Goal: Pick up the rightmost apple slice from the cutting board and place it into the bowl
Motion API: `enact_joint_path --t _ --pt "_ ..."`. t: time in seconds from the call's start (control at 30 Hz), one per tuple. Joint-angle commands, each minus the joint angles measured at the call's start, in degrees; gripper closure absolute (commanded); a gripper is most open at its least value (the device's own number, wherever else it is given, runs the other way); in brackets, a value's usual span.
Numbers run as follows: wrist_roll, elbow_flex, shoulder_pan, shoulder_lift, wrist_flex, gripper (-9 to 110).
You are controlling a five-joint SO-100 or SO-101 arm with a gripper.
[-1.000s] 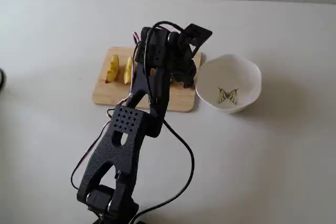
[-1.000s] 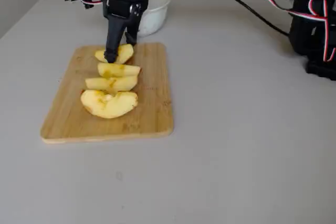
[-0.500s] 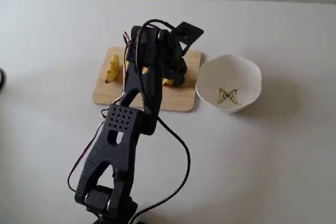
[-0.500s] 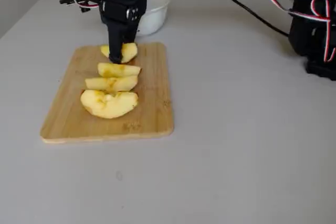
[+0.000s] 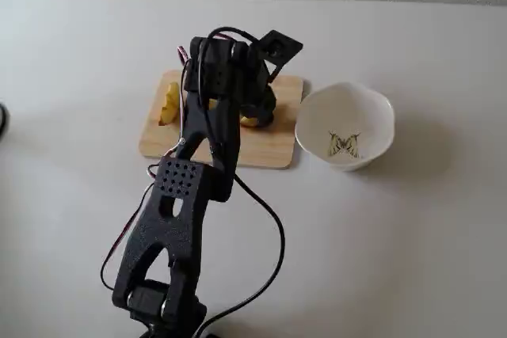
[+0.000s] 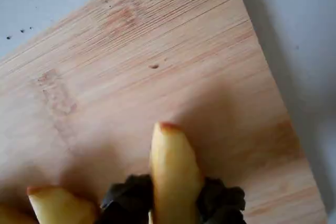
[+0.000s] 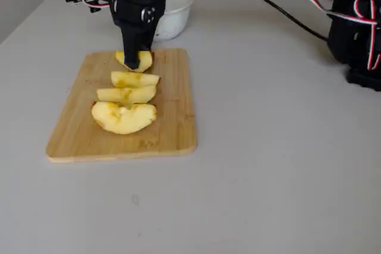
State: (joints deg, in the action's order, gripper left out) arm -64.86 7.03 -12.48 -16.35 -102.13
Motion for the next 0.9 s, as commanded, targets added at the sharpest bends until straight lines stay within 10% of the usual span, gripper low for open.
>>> enact_joint_path --t 0.0,0.87 --pt "3.16 2.02 -0.62 -5.27 -1.93 101" --pt "23.47 3.52 25.14 -23.20 -2.29 98"
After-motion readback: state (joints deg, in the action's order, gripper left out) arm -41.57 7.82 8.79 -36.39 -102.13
